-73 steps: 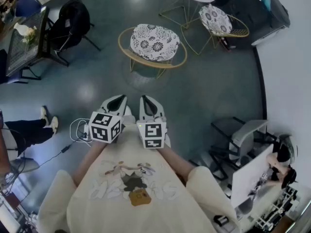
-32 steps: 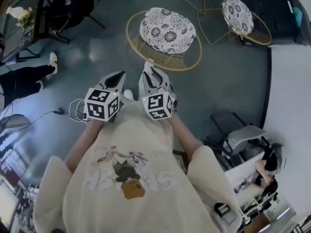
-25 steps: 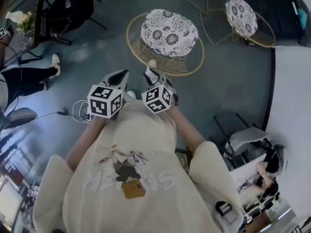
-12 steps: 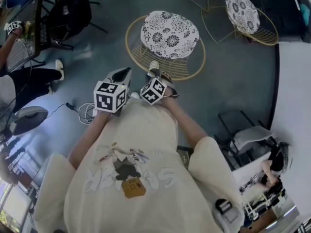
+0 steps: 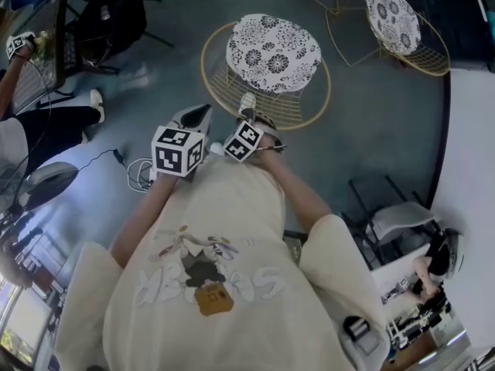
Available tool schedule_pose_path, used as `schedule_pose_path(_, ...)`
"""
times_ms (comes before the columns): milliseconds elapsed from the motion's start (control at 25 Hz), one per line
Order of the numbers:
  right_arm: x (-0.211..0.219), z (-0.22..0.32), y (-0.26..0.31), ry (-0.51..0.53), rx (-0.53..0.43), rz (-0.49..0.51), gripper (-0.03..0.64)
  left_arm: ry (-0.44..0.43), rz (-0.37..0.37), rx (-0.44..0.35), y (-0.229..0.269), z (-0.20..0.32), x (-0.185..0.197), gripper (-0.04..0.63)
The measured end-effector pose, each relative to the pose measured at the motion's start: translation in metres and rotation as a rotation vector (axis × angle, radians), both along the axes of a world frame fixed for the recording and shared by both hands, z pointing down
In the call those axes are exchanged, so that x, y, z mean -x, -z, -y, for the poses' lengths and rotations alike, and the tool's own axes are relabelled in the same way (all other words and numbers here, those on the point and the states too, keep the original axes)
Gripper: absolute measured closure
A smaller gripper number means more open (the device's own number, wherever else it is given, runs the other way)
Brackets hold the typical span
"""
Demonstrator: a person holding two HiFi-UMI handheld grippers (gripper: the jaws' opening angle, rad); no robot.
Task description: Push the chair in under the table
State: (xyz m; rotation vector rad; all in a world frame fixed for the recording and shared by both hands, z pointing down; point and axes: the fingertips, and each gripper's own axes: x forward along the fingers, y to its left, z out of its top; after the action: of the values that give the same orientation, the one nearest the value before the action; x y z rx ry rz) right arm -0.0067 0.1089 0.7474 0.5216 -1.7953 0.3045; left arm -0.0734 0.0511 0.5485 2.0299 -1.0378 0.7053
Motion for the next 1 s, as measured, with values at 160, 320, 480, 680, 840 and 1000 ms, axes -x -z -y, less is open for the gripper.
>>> schedule_pose_path(160,0.003,-0.003,-0.001,0.013,0.014,0.004,0.551,0.000,0.002,0.010,-0.004,0.001,-0.001,0.584)
schedule_pose_path(320,0.002,-0.003,-0.002,-0.004,0.003,-0.001,0.552,0.002,0.002,0.013,-0.007,0.001,-0.001,0.584)
schedule_pose_path(480,-0.005,0.002,0.001,-0.031,-0.009,0.003,0.552,0.006,0.001,0.012,-0.007,0.002,-0.001,0.584)
schedule_pose_path(680,-0.008,0.013,0.003,-0.025,-0.021,0.015,0.552,0.006,0.005,0.000,-0.002,0.007,-0.007,0.584)
schedule_pose_path(840,-0.007,0.023,0.002,-0.040,-0.020,0.014,0.552,0.018,0.009,-0.014,0.002,0.017,-0.008,0.584)
schedule_pose_path(1000,-0.005,0.039,0.004,-0.045,-0.027,0.018,0.552,0.027,0.015,-0.023,0.006,0.027,-0.007,0.584)
